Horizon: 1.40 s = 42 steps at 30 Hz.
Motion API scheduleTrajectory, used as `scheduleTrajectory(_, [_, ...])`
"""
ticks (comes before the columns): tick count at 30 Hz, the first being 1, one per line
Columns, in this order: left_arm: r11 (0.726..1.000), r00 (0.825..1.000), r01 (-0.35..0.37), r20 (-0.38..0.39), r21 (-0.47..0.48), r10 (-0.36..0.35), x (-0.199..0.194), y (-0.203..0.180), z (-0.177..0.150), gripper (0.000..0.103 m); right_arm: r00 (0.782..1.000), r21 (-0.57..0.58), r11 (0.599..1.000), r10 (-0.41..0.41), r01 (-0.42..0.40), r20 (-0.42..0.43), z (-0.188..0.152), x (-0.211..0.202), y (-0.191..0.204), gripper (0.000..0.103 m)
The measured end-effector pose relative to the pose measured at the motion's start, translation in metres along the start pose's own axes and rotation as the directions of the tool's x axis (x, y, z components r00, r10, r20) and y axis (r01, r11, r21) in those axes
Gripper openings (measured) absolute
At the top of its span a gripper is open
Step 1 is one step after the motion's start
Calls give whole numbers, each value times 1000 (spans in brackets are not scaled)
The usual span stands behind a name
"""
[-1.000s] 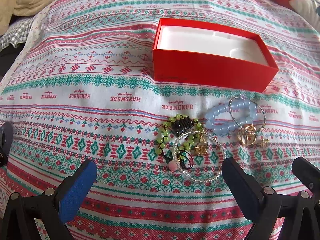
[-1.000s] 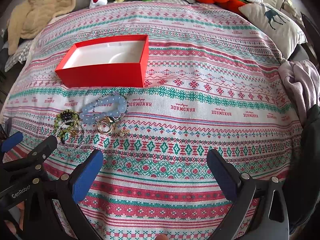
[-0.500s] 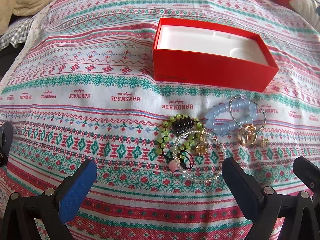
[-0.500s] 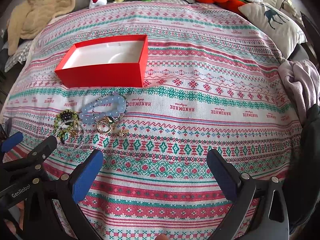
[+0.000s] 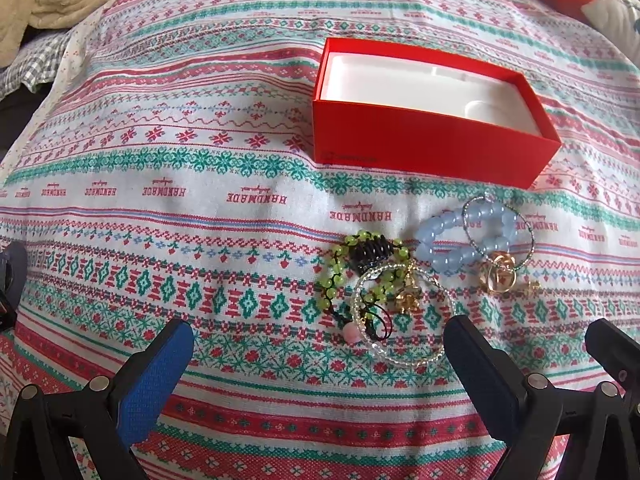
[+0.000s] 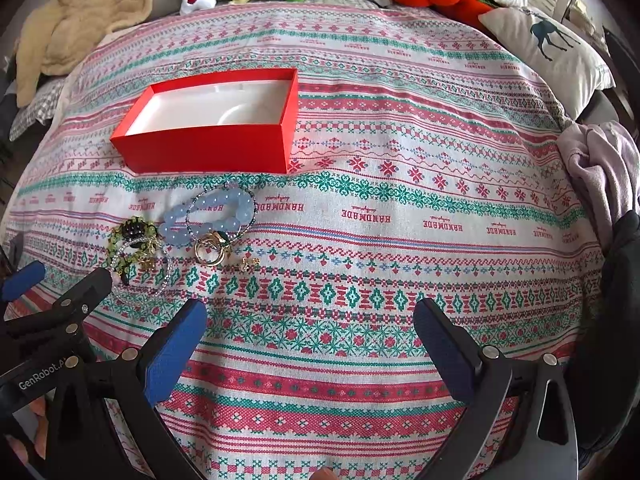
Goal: Organize jewelry
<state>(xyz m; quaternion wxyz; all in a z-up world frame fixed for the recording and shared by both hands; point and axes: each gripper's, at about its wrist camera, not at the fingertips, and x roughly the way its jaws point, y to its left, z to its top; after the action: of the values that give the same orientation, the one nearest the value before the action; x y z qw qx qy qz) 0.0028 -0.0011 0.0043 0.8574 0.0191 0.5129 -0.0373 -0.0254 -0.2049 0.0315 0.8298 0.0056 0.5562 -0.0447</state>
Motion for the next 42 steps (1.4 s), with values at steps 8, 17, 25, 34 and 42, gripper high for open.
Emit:
scheduleTrajectory(8, [1000,1000,-14,11,10,14,-6,6,8,102,1000,-4,1000,21,-21,20,9,-10,-2,103])
scheduleTrajectory(17, [998,998,68,-17,-10,-68,-14,21,44,102,994,-13,994,107,-108,-14,40,-17,-5,103])
scheduleTrajectory(25, [979,980,198,-26,55,-196,11,23,23,100,958,-27,959,284,-283,39,49,4,-1,103])
scheduleTrajectory(34, [917,961,268,-20,296,-274,6,-11,1,93,948,15,948,319,-319,23,42,21,-9,103])
scheduleTrajectory(42, [880,965,262,-100,397,-242,28,-34,-5,91,958,43,957,287,-286,-22,41,35,-21,103])
